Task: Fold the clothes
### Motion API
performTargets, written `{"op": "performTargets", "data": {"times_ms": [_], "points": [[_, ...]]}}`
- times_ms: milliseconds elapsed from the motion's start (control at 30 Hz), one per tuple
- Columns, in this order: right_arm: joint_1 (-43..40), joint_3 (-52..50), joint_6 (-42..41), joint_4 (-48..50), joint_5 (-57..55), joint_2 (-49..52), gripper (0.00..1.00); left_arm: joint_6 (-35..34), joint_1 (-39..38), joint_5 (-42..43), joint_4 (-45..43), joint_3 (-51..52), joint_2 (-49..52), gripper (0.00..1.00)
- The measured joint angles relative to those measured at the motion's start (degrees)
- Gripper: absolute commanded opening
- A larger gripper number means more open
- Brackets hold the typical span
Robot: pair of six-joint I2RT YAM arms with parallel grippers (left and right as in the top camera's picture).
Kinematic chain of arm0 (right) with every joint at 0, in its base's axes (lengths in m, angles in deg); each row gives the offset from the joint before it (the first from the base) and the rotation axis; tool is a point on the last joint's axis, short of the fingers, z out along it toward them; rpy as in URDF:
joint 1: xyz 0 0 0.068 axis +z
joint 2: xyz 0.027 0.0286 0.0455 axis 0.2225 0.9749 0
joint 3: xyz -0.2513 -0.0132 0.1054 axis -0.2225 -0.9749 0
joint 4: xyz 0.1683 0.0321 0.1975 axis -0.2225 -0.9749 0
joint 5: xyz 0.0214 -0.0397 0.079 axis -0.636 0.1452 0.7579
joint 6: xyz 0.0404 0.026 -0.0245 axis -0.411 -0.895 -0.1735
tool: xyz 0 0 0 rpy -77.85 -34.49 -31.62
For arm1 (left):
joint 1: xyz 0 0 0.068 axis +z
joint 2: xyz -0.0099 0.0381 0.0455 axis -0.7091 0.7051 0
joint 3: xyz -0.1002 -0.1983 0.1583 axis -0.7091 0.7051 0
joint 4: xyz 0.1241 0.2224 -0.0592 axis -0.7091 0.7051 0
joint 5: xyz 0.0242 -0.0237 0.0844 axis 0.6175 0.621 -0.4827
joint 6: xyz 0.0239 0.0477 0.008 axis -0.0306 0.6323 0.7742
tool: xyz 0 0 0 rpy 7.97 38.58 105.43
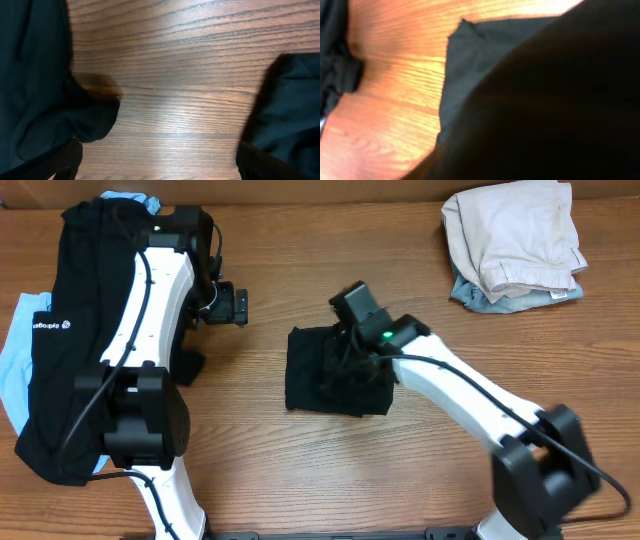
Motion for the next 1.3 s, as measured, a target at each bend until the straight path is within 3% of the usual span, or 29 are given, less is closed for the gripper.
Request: {"op": "performTargets", "data": {"times_ms": [200,433,733,1133,1233,1300], "points": [[0.68,0.35,5.62,-1.55,10.08,2.08,0.63,0.0,-0.35,0.02,-0.37,0.02,0.0,1.0],[0.94,6.12,10.49,-10.03,16.57,-1.75,0.66,0.02,-0.37,0.02,-0.55,0.13,0.0,1.0],[-0.39,11.69,7.67,-28.85,2.49,-12.31,0.7,0.76,-0.39,0.02,-1.09,0.13,0.0,1.0],[-1.46,-8.24,0.44,-15.1,-2.01,-9.16,0.65,1.07,-0.39,0.2,-0.96,0.13,0.0,1.0],[-1.18,-8.81,0.11,-13.46,-1.25,-9.16,0.55,1.07,-0.39,0.2,-0.98,0.13,0.0,1.0],[-0.83,-8.81,0.11,-11.76,-0.83,-9.16,0.33,1.07,-0.37,0.2,-1.01,0.13,0.0,1.0]]}}
